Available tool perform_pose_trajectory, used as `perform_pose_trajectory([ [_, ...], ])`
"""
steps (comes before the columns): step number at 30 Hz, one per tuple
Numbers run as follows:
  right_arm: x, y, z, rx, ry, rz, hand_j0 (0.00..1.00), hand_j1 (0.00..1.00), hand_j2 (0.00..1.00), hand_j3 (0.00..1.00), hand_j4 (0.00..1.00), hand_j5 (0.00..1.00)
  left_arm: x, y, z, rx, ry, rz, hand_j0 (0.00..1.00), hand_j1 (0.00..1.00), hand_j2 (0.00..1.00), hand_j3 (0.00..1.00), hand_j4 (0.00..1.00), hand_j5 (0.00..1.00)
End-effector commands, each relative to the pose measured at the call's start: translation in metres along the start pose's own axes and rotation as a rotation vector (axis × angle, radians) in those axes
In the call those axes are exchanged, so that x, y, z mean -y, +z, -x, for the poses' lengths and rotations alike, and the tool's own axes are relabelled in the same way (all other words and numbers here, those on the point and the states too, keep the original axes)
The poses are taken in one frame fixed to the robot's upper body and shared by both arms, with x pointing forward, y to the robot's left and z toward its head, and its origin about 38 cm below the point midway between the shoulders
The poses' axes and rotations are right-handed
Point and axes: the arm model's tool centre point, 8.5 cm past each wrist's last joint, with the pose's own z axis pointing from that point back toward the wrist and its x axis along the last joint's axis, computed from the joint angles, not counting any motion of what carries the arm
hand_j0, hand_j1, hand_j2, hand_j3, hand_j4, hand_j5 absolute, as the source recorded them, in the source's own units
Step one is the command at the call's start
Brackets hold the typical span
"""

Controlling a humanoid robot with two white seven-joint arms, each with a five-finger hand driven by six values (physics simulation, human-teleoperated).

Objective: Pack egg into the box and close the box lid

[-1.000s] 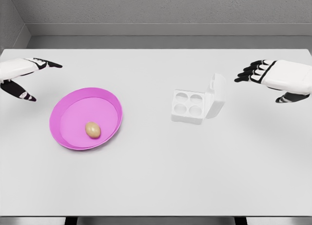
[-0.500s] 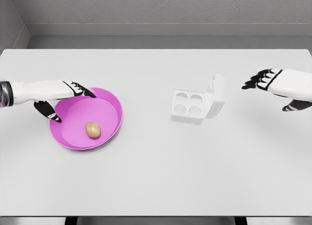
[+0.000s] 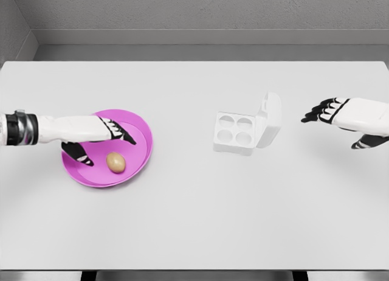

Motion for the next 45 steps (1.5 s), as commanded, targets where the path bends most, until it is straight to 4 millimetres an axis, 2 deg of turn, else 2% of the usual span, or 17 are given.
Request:
perform_pose_trajectory([
  [1, 0.0, 0.0, 0.0, 0.0, -0.005, 0.001, 1.0, 1.0, 1.0, 1.0, 1.0, 1.0, 0.0, -0.003, -0.006, 0.017, -0.007, 0.004, 0.92, 0.92, 0.92, 0.92, 0.92, 0.92],
  [4, 0.0, 0.0, 0.0, 0.001, -0.004, 0.001, 1.0, 1.0, 1.0, 1.0, 1.0, 1.0, 0.003, -0.006, -0.008, 0.024, -0.007, 0.018, 0.84, 0.84, 0.84, 0.84, 0.84, 0.84],
  [10, 0.0, 0.0, 0.0, 0.001, -0.003, -0.001, 1.0, 1.0, 1.0, 1.0, 1.0, 1.0, 0.008, -0.01, -0.015, 0.048, -0.014, 0.036, 0.83, 0.83, 0.83, 0.83, 0.83, 0.83],
  [15, -0.004, -0.003, -0.003, 0.012, -0.007, -0.014, 1.0, 1.0, 1.0, 1.0, 1.0, 1.0, 0.01, -0.011, -0.013, 0.031, -0.037, 0.055, 0.83, 0.83, 0.83, 0.83, 0.83, 0.83],
  [19, -0.003, -0.004, -0.002, 0.011, -0.003, -0.013, 1.0, 1.0, 1.0, 1.0, 1.0, 1.0, 0.01, -0.011, -0.013, 0.031, -0.039, 0.055, 0.78, 0.78, 0.78, 0.78, 0.78, 0.78],
  [25, -0.01, -0.005, 0.002, -0.005, -0.002, -0.042, 1.0, 1.0, 1.0, 1.0, 1.0, 1.0, 0.01, -0.014, -0.015, 0.036, -0.044, 0.056, 0.74, 0.74, 0.74, 0.74, 0.74, 0.74],
  [28, -0.021, -0.012, -0.001, 0.003, 0.002, -0.082, 1.0, 1.0, 1.0, 1.0, 1.0, 1.0, 0.01, -0.014, -0.015, 0.037, -0.043, 0.057, 0.74, 0.74, 0.74, 0.74, 0.74, 0.74],
  [33, -0.023, -0.014, 0.0, -0.009, 0.022, -0.094, 1.0, 1.0, 1.0, 1.0, 1.0, 1.0, 0.01, -0.014, -0.015, 0.037, -0.043, 0.057, 0.73, 0.73, 0.73, 0.73, 0.73, 0.73],
  [37, -0.021, -0.014, 0.0, -0.011, 0.026, -0.092, 1.0, 1.0, 1.0, 1.0, 1.0, 1.0, 0.012, -0.016, -0.016, 0.041, -0.042, 0.064, 0.66, 0.66, 0.66, 0.66, 0.66, 0.66],
  [40, -0.021, -0.016, 0.0, -0.011, 0.033, -0.095, 1.0, 1.0, 1.0, 1.0, 1.0, 1.0, 0.013, -0.016, -0.016, 0.041, -0.04, 0.066, 0.56, 0.56, 0.56, 0.56, 0.56, 0.56],
  [45, -0.023, -0.018, -0.002, -0.005, 0.033, -0.101, 1.0, 1.0, 1.0, 1.0, 1.0, 1.0, 0.014, -0.017, -0.016, 0.039, -0.051, 0.074, 0.51, 0.51, 0.51, 0.51, 0.51, 0.51],
])
